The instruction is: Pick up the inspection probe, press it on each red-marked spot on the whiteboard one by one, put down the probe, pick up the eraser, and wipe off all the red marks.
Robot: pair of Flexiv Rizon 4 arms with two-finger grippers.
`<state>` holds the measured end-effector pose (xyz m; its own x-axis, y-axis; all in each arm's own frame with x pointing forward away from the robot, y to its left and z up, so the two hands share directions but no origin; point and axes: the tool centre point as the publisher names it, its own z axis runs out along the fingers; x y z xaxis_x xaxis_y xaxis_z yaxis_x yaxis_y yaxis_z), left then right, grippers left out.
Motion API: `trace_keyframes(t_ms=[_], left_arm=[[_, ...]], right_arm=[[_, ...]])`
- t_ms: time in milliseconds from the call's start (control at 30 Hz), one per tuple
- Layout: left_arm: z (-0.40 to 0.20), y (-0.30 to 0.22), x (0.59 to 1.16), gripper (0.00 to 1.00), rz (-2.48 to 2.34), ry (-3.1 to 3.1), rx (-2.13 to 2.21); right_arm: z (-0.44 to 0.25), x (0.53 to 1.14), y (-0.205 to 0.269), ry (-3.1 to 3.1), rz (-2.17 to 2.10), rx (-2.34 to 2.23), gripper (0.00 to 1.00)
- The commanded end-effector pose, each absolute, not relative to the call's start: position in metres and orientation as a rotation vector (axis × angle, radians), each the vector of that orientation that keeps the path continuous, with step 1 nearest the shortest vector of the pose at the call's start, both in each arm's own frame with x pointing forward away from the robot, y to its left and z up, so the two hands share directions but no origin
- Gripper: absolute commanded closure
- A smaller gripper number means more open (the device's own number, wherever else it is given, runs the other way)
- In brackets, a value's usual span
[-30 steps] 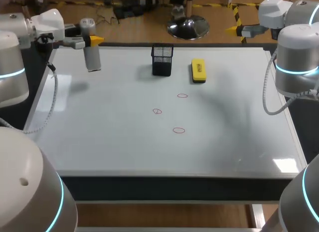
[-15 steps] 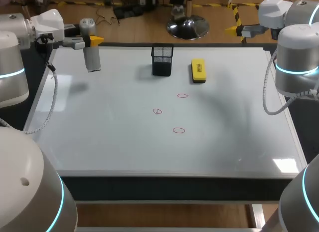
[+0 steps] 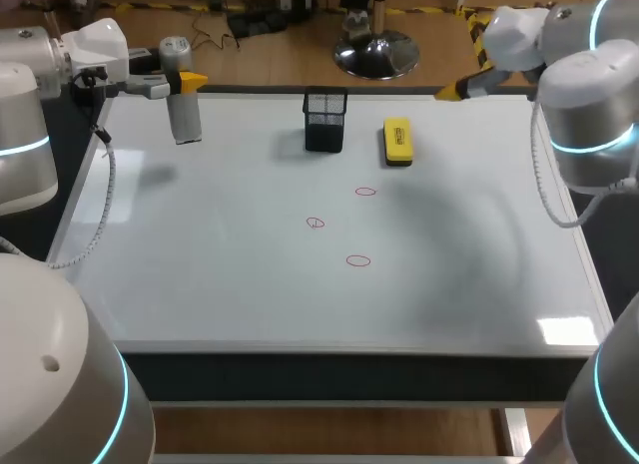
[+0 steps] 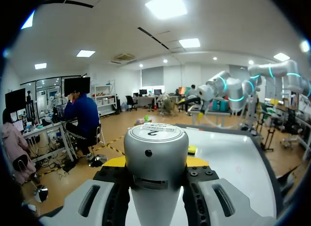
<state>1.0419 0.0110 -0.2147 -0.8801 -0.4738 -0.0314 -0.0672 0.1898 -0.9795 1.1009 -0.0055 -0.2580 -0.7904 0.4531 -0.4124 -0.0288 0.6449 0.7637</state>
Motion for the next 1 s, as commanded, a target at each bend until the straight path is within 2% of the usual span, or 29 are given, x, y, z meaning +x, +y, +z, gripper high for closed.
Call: trace_keyframes(t_ms=[33,467,667,1000], left_arm=[[-0.214,0.011,1.042,1.00,-1.737,2.142,-0.511],[-0.214,0.011,1.042,1.00,-1.737,2.142,-0.511],[-0.214,0.011,1.042,1.00,-1.737,2.142,-0.511],[-0.214,0.011,1.042,1.00,-1.737,2.142,-0.511]], right_arm=[[-0.262,1.104,-0.004,2.736,0.358,-0.426,0.00],[-0.283,1.101,-0.010,2.793,-0.093,-0.895,0.00],[-0.283,1.089,-0.015,2.885,-0.095,-1.060,0.00],[-0.277,1.084,-0.018,2.930,-0.080,-1.039,0.00]])
